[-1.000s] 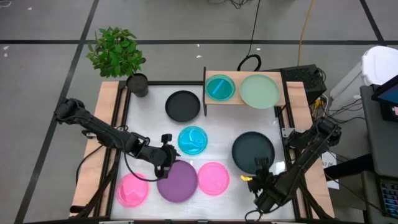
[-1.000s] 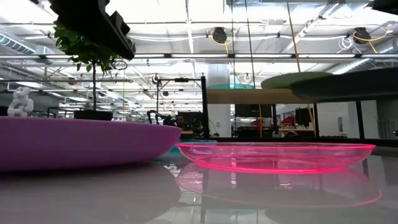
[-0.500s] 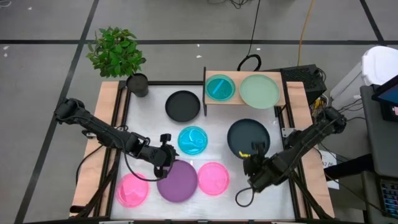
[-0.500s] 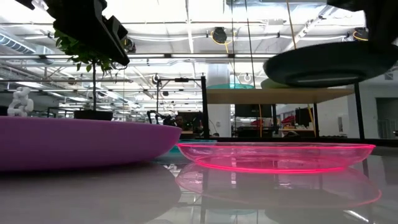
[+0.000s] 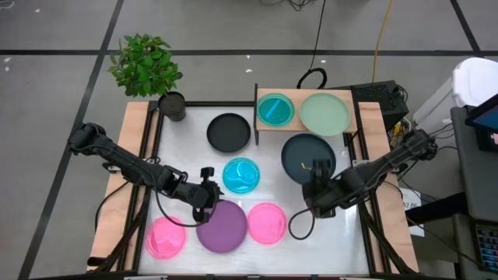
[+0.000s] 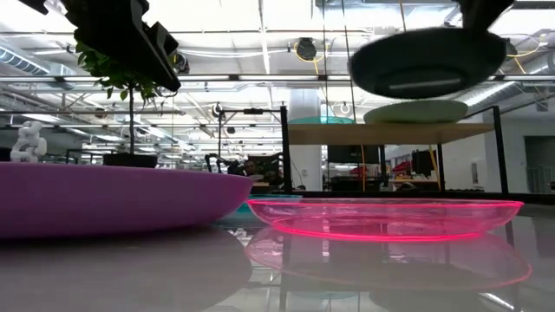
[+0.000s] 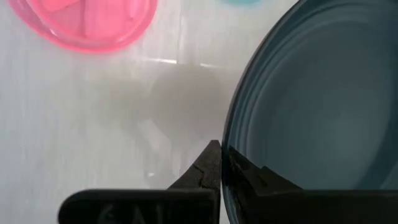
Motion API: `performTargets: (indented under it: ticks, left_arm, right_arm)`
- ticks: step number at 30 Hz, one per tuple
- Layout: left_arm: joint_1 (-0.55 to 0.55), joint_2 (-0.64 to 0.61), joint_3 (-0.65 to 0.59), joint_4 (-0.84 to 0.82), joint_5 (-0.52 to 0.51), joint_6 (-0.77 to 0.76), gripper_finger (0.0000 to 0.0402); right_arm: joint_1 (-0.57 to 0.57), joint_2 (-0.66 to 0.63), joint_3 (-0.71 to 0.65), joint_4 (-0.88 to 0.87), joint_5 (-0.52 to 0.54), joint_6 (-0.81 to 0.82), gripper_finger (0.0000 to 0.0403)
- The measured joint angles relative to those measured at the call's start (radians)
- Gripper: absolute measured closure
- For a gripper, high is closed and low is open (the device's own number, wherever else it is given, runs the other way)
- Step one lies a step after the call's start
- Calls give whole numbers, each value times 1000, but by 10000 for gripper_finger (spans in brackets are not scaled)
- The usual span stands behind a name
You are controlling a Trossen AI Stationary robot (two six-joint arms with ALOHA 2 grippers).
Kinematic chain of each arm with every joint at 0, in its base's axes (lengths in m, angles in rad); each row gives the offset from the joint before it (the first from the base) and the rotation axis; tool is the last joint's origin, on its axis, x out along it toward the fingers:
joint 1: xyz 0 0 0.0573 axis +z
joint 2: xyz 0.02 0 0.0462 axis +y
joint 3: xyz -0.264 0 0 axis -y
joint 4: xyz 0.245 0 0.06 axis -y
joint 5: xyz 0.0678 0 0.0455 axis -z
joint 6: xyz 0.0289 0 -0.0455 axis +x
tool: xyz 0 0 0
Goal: Place and stack plates onto a shelf
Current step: Stack the bottom big black plate on top of the big green plate on the shelf
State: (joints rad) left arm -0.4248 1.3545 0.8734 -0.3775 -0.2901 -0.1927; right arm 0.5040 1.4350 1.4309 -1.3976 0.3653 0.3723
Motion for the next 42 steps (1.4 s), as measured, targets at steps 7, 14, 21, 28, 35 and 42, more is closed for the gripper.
performTargets:
  ticks: [7,14,21,28,35,42]
  left_arm:
    - [0,0,0,0,0,16,307]
    - [0,0,0,0,0,24,307]
    - [0,0,0,1,0,25,307]
    - [0,0,0,14,0,33,307]
    - [0,0,0,14,0,31,307]
    - [0,0,0,14,0,29,307]
  right_arm:
    - [-53,-6,88,-109,2,-79,403]
    - [-155,-46,91,-168,4,-135,403]
    - [-292,-113,91,-175,58,-277,403]
    - [-484,-151,91,-147,52,-435,403]
    - [-624,-151,60,-124,-4,-508,403]
    - [-681,-151,-25,-77,-4,-542,403]
